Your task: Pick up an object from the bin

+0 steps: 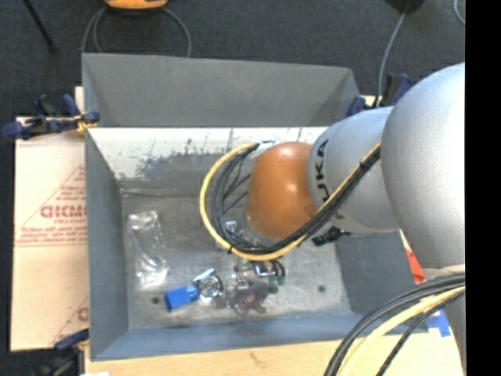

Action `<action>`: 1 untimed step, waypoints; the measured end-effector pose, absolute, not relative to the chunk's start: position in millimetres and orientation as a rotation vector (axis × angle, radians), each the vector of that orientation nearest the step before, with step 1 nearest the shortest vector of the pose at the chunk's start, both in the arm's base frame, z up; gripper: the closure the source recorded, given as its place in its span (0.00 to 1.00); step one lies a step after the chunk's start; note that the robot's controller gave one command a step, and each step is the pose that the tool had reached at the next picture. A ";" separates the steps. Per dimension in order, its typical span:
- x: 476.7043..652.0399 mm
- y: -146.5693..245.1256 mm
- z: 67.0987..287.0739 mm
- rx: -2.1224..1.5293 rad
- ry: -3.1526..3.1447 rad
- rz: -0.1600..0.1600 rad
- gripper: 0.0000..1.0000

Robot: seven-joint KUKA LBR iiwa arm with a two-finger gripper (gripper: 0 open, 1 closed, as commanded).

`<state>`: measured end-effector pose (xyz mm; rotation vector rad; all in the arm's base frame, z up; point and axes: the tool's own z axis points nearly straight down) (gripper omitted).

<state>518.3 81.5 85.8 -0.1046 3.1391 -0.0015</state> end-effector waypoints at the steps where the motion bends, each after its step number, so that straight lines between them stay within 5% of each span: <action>1: 493.4 116.2 74.3 0.269 3.113 0.004 0.00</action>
Offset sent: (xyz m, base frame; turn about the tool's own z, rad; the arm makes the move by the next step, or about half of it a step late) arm -0.0300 0.0359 -0.0158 0.2375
